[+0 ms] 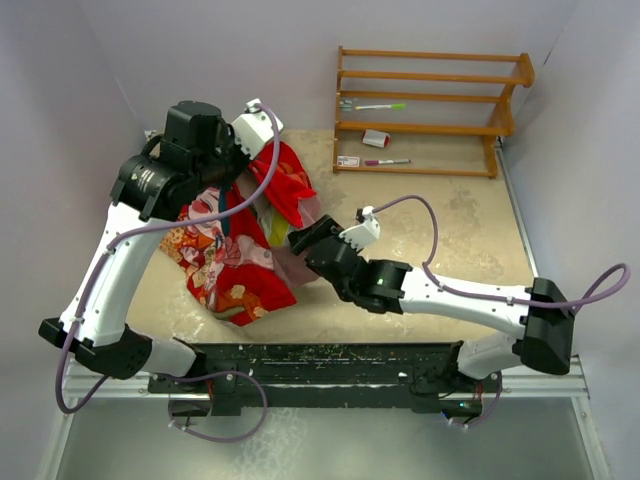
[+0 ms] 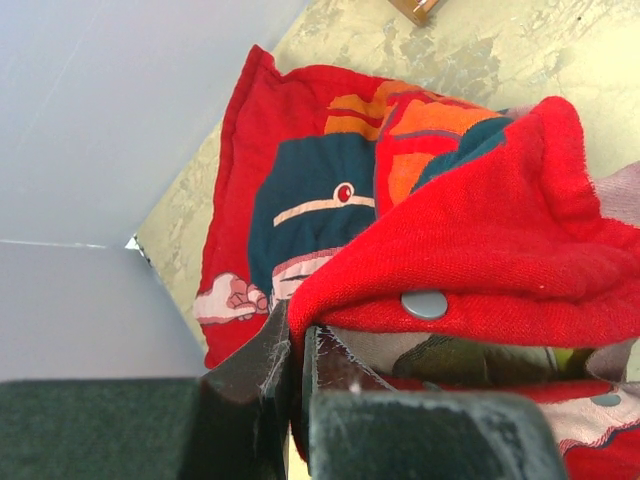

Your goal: Remove the pillowcase from the pillow

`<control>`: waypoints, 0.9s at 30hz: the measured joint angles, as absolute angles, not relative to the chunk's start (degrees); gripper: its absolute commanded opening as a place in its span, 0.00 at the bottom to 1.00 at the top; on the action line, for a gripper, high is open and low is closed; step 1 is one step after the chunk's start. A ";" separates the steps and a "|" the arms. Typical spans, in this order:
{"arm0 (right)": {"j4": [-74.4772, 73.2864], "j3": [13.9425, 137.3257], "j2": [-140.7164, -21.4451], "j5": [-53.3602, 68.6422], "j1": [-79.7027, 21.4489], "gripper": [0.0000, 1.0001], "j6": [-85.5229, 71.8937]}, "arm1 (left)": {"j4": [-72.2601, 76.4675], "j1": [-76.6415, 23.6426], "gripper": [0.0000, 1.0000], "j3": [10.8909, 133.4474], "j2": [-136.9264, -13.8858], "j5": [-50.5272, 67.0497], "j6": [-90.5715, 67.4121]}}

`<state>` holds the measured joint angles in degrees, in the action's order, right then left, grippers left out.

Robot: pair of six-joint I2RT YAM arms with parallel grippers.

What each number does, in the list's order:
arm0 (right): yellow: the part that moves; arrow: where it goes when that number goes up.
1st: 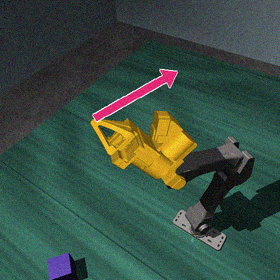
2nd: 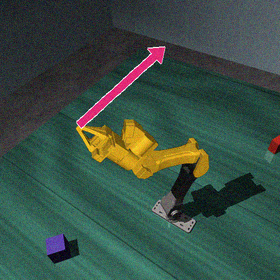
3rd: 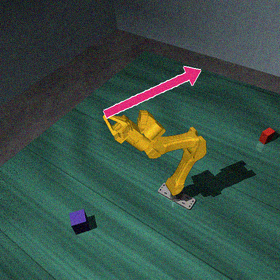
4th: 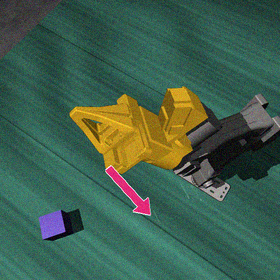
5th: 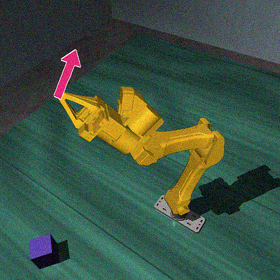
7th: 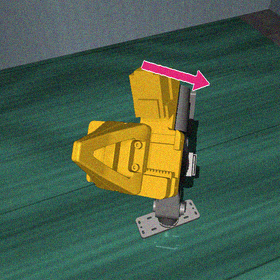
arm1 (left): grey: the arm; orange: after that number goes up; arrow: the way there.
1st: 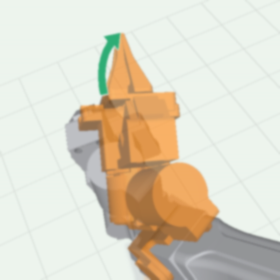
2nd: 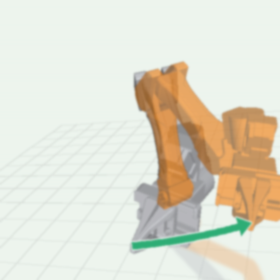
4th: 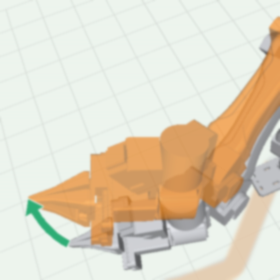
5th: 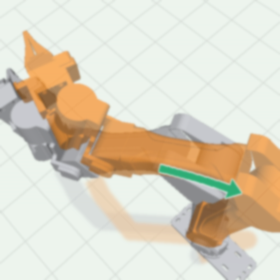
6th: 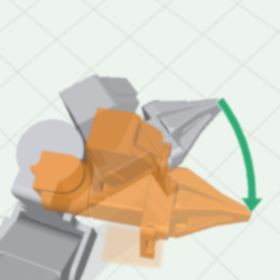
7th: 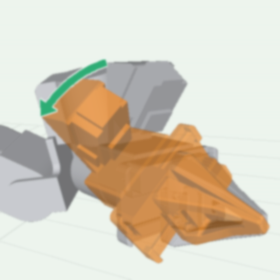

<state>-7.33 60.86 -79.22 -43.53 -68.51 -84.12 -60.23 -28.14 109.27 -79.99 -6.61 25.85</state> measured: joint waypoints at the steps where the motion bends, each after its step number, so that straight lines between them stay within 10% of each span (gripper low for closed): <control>1: -6.72 60.86 -79.46 -43.24 -67.75 0.78 -84.36 | -60.42 -28.14 0.00 109.40 -79.99 -6.42 25.67; 14: -2.85 63.20 -88.68 -36.42 -66.32 0.70 -88.31 | -61.47 -28.14 0.00 110.21 -80.05 -5.50 25.47; 25: -0.97 62.48 -86.80 -36.51 -67.53 0.00 -89.69 | -61.84 -28.14 0.00 110.26 -80.27 -4.84 25.45; 27: -0.95 61.67 -86.02 -36.53 -67.79 0.00 -90.30 | -61.80 -28.14 0.00 110.26 -80.42 -4.89 25.47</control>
<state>-0.95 61.67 -86.02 -36.53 -67.79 -90.30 -61.80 -28.14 110.26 -80.42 -4.89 25.47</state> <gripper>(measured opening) 0.035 0.038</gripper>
